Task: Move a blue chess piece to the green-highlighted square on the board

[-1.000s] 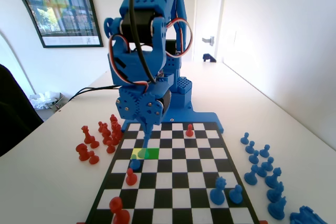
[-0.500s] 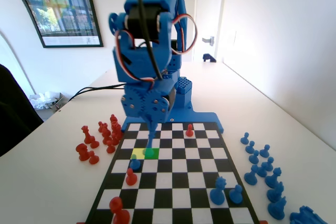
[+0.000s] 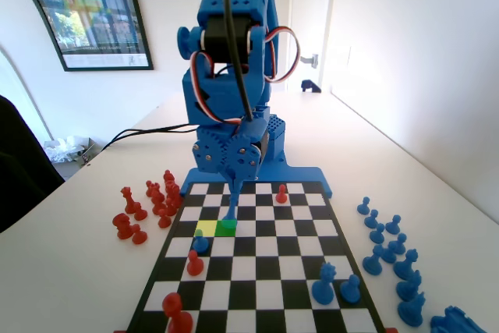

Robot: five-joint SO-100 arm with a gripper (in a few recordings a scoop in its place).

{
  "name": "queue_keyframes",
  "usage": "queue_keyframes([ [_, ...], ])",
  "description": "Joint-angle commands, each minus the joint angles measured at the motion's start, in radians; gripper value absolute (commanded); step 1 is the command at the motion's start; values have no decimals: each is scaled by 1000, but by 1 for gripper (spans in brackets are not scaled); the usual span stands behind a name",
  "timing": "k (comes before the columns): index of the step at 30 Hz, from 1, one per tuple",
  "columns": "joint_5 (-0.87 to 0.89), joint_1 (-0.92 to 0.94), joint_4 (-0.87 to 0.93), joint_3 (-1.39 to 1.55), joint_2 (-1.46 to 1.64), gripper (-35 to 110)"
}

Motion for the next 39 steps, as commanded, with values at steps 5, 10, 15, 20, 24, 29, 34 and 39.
queue_keyframes([
  [5, -15, 17, -14, 5, 78, 1],
  [10, -17, 15, -15, 6, 78, 1],
  [15, -18, 15, -17, 8, 78, 1],
  [20, -23, 17, -25, 12, 75, 1],
  [24, -31, 25, -26, 9, 74, 2],
  [29, -32, 29, -35, 6, 71, 3],
  [34, -32, 32, -37, 6, 71, 3],
  [39, -32, 34, -44, 8, 71, 4],
])
